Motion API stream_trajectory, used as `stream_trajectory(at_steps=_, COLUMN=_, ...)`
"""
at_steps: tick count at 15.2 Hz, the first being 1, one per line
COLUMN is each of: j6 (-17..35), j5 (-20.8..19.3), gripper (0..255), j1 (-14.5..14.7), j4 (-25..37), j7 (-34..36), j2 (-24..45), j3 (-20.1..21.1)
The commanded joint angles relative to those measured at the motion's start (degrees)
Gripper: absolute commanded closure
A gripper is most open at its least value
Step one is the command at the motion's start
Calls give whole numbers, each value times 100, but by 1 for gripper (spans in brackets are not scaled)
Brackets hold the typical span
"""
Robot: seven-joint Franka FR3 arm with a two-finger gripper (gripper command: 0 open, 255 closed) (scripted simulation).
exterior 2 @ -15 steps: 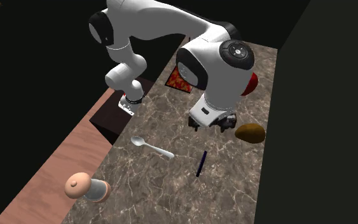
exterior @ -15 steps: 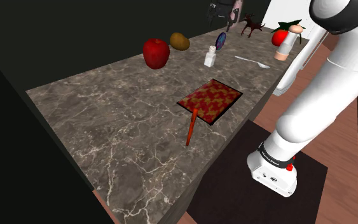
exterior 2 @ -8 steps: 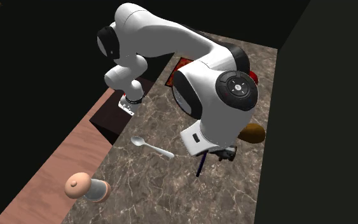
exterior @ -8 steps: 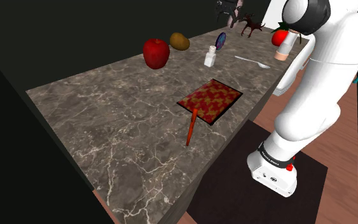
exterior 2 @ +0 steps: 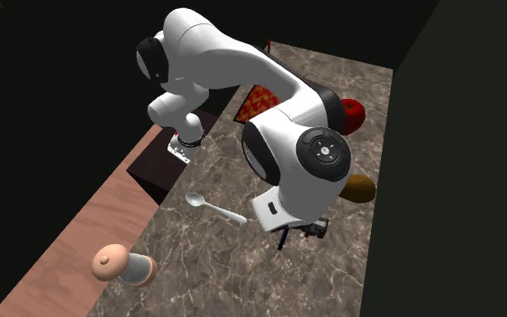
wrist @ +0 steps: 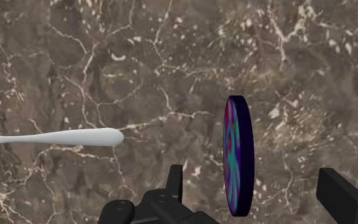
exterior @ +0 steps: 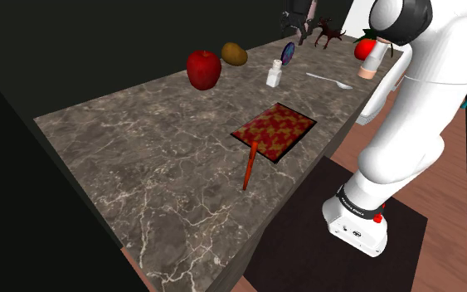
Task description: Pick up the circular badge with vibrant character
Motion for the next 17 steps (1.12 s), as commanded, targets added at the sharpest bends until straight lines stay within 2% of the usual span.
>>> stream_trajectory(at_steps=1, j6=65, j5=-2, gripper=0, j1=0, j4=-78, j7=-7, j2=-16, j3=-2)
stream_trajectory(at_steps=2, j6=51, j5=-1, gripper=255, j1=1, j4=-54, j7=-3, j2=-5, j3=0)
stream_trajectory(at_steps=11, j6=65, j5=-2, gripper=255, j1=-1, j4=-77, j7=-8, j2=-15, j3=-2)
stream_trajectory(at_steps=17, j6=-458, j5=24, gripper=255, j1=-38, j4=568, j7=-4, j2=110, j3=-9)
